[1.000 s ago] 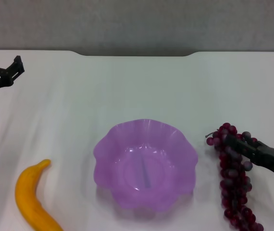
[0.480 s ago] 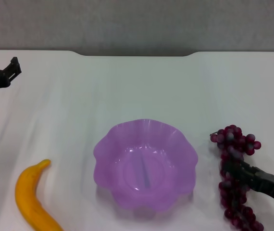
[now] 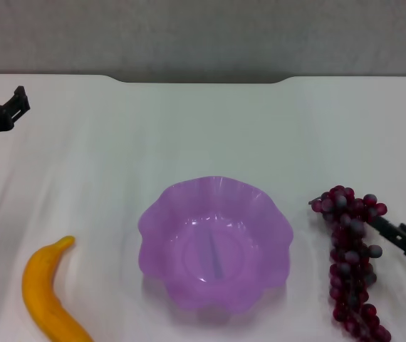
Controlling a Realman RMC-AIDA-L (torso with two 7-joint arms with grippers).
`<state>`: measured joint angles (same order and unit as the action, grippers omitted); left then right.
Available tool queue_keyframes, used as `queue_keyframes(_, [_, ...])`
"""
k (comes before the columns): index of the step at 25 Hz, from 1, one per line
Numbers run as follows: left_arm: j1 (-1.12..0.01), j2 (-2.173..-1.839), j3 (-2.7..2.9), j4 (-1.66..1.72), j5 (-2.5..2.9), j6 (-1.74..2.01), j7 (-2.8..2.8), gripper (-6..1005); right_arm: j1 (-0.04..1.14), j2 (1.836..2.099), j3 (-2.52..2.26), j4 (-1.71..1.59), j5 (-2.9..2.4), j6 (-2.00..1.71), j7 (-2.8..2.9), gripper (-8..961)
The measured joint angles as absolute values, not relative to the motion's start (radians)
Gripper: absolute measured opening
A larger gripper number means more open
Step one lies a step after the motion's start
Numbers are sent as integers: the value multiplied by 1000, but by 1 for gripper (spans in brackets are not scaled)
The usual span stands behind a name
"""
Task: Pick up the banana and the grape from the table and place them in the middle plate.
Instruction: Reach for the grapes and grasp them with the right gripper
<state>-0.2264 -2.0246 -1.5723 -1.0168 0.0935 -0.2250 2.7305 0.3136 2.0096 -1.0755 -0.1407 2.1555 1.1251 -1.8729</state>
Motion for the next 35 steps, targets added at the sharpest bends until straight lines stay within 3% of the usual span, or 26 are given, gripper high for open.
queue_keyframes(35, [-251,-2029,-1555,-1015,94,-226,2729,880,436,2014,-1063,-118,2153,995,-2073,797])
